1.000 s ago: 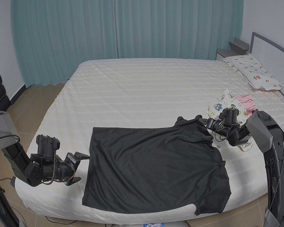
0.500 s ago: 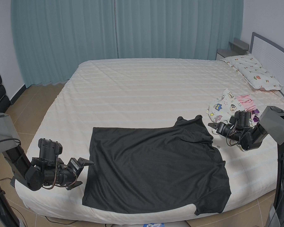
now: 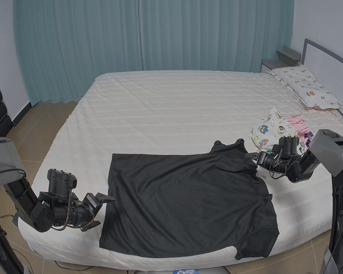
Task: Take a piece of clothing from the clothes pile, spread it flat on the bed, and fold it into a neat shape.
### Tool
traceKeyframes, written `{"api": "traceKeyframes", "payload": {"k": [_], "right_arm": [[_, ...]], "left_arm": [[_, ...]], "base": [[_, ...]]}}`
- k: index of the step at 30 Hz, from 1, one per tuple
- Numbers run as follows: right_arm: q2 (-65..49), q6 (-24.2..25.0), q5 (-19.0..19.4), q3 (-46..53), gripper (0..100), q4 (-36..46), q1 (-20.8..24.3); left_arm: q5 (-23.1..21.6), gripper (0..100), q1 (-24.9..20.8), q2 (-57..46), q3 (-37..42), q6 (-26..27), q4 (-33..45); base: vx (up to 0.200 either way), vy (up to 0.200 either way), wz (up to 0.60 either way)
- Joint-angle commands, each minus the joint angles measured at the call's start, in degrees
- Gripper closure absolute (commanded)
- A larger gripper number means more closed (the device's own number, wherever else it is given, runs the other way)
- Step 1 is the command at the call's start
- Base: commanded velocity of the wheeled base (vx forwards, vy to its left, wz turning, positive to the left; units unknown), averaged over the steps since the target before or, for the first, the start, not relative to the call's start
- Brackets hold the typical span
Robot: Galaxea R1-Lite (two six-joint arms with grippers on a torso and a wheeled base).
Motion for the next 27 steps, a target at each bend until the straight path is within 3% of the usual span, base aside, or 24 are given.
{"api": "traceKeyframes", "payload": {"k": [1, 12, 13, 21, 27], "right_arm": [[4.74, 0.01, -0.52, -5.76, 0, 0.74, 0.22], [12.74, 0.10, -0.70, -20.53, 0, 9.18, -0.31], [13.00, 0.10, -0.70, -20.62, 100, 9.35, -0.13], [15.90, 1.51, -2.19, -25.72, 100, 9.62, 0.92], [15.29, 6.34, -3.07, -29.50, 100, 7.51, 0.31]], "left_arm": [[-0.01, 0, 0.01, 0.11, 0.06, -0.15, -0.03], [-0.10, 0, 0.01, 0.02, 0.15, -0.15, -0.03], [-0.01, 0, 0.01, 0.02, 0.15, -0.24, -0.03], [-0.01, 0, -0.08, 0.02, 0.23, -0.24, -0.03], [-0.01, 0, 0.01, 0.11, 0.23, -0.24, -0.03]], "base": [[0.000, 0.000, 0.00], [0.000, 0.000, 0.00], [0.000, 0.000, 0.00], [0.000, 0.000, 0.00], [0.000, 0.000, 0.00]]}}
